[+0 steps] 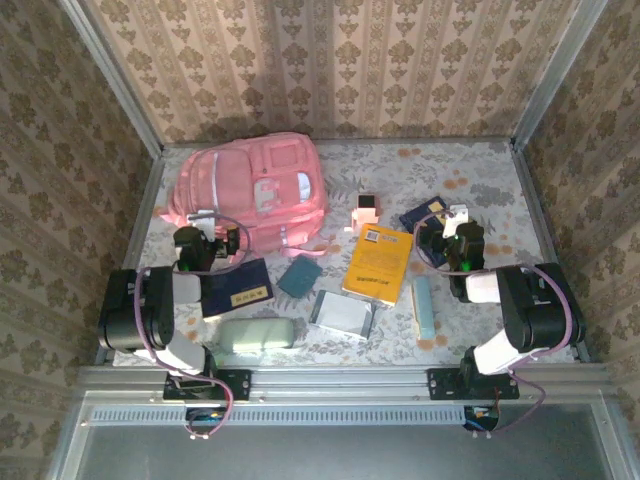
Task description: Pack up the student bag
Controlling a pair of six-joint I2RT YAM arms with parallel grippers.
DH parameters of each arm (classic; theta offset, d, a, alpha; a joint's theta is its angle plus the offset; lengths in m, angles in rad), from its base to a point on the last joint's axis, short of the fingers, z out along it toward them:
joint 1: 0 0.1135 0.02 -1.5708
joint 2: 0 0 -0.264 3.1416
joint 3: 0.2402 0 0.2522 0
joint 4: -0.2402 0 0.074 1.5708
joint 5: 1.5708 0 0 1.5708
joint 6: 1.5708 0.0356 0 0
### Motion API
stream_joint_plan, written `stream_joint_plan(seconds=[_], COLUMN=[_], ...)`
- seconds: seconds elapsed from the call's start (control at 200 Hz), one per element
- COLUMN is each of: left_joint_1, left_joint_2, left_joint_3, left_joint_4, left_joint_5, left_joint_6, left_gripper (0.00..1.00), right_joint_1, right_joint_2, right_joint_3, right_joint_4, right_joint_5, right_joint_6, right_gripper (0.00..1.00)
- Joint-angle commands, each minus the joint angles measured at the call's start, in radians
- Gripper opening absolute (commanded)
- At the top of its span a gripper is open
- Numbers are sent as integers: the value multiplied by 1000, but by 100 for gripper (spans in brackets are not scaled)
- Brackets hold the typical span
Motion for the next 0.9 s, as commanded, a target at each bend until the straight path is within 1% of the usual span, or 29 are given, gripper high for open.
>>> stream_joint_plan(seconds=[0.0, 0.37, 0.5, 0.895], left_joint_1=[-6, -5, -26, -32], left_joint_2=[-10, -10, -10, -9], left_joint_3=[19, 21, 18, 19], left_joint_4=[-2, -3, 1, -1], left_joint_5=[3, 4, -36, -53], left_joint_6=[9, 7, 17, 17], left_gripper=[100, 100, 100, 100], right_joint_1=[7, 8, 8, 8], right_joint_2=[-5, -5, -6, -6], right_joint_3=[13, 14, 14, 13], right_joint_4=[2, 1, 1, 0], right_joint_5=[18, 17, 18, 17], right_joint_6=[-5, -5, -5, -5], right_gripper=[100, 100, 100, 100])
